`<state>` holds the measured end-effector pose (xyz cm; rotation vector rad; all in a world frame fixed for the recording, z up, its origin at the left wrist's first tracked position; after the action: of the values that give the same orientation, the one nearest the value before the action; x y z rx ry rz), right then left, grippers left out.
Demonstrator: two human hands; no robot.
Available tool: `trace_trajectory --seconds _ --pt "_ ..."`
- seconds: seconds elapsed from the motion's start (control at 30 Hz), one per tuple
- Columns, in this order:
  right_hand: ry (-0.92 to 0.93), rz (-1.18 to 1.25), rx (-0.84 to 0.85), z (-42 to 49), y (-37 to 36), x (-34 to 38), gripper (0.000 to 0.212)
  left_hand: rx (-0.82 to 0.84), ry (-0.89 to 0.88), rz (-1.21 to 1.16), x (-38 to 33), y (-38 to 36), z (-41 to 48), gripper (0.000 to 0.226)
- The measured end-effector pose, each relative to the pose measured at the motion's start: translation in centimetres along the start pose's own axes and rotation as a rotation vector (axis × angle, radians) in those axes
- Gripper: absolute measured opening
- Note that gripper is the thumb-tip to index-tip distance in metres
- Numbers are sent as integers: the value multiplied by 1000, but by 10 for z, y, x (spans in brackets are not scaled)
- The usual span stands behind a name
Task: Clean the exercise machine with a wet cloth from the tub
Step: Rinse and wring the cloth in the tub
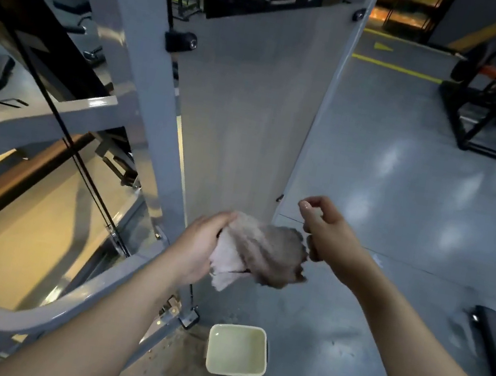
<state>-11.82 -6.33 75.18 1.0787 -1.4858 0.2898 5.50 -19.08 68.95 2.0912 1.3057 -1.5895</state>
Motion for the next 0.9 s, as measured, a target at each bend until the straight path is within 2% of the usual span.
trace_trajectory --seconds 0.07,0.13,0.2,0.27,0.33,0.4,0.47,0.5,0.53,0.57,0.6,0.67,0.73,0.77,0.83,0.9 --pt "16 41 55 8 -7 0 13 42 74 -98 -2 6 7 43" --pt "96 -29 124 13 -18 0 13 124 21 -126 -10 10 10 28" --pt "187 -94 252 15 -37 2 21 182 -10 -156 -17 13 9 37" --pt "263 -176 290 18 -53 5 17 192 -44 -145 -20 13 8 39" --pt "295 -227 225 26 -60 9 4 40 -99 108 -23 15 9 34" --pt "309 -229 200 38 -58 12 7 -102 -143 402 -31 17 9 39" --pt "343 -197 284 49 -53 18 12 -52 -156 534 -34 14 12 48" --pt "368 -187 344 53 -51 21 16 1 -162 598 -35 10 13 40" --pt "387 -181 403 58 -50 23 17 28 -174 710 -36 4 14 20" --pt "407 -200 440 64 -49 23 15 8 -218 808 -39 -2 15 13" --pt "424 -211 450 70 -48 23 11 -46 -264 859 -40 -5 19 28" --pt "439 -186 381 81 -42 24 9 -239 -251 763 -40 -12 23 35" --pt "462 -139 335 89 -33 31 12 -381 -175 566 -39 -25 21 28" --pt "465 -124 386 89 -30 36 16 -427 -161 448 -38 -33 21 26" --pt "452 -49 612 88 -30 46 25 -455 -164 164 -42 -53 17 25" --pt "409 60 776 83 -29 60 21 -444 -197 -68 -51 -71 12 22"
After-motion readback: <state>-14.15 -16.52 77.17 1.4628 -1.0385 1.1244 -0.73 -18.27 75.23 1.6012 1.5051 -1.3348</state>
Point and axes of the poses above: each hand's wrist, its own z-axis towards the middle knuckle, its own y-axis out of the back of the hand, x = y × z, the point moved 4 cm from there along z, towards the middle knuckle, and after that the axes turned 2 degrees about -y, right-handed, at the moved point
